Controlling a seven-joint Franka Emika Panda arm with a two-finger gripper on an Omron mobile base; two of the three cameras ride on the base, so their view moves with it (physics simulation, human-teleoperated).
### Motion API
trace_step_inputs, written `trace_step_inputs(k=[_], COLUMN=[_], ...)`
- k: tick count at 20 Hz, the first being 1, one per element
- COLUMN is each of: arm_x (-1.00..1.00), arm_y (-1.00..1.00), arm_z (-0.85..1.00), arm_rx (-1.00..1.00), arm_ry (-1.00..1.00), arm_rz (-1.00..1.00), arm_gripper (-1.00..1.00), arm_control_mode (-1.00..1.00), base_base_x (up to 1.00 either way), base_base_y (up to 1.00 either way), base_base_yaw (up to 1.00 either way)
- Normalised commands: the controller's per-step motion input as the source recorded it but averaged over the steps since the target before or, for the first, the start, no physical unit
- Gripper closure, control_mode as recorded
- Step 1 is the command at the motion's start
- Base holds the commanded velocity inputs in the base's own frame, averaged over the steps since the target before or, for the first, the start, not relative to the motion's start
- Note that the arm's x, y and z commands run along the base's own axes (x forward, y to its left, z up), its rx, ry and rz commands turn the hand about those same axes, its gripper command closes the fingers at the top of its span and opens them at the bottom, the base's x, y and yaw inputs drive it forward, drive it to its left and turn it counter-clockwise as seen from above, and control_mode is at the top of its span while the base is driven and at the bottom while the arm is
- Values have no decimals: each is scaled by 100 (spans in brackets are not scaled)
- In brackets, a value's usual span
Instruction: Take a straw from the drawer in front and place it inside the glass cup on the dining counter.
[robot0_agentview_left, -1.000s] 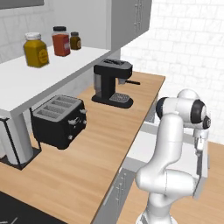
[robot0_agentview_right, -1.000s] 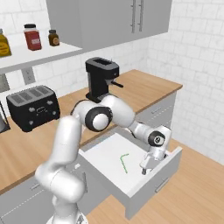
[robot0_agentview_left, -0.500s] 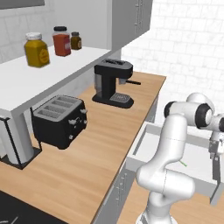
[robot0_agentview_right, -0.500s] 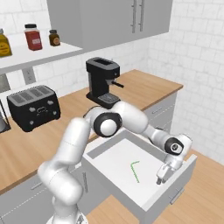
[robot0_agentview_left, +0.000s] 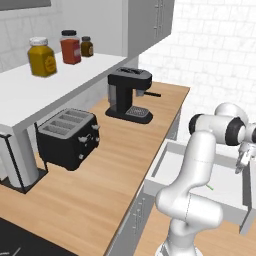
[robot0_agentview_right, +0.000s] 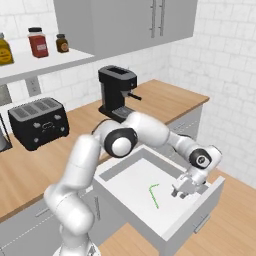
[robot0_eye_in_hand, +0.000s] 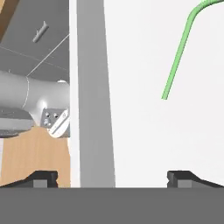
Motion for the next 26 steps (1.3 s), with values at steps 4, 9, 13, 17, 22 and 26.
trace_step_inputs(k=[4,9,13,17,22,26], arm_x=[52,51,61,66,49,18], arm_y=[68,64,50,7,-2,-4], arm_z=[24,4,0,0,-6,-18], arm_rx=[0,0,-4,-10,-20,-17], arm_ry=[4,13,26,31,39,39], arm_rz=[-44,-57,-61,-52,-38,-30], arm_gripper=[-100,-100,-100,-100,-100,-100], arm_control_mode=[-100,-100,-100,-100,-100,-100], base_base_x=[0,0,0,0,0,0], base_base_y=[0,0,0,0,0,0], base_base_yaw=[0,0,0,0,0,0])
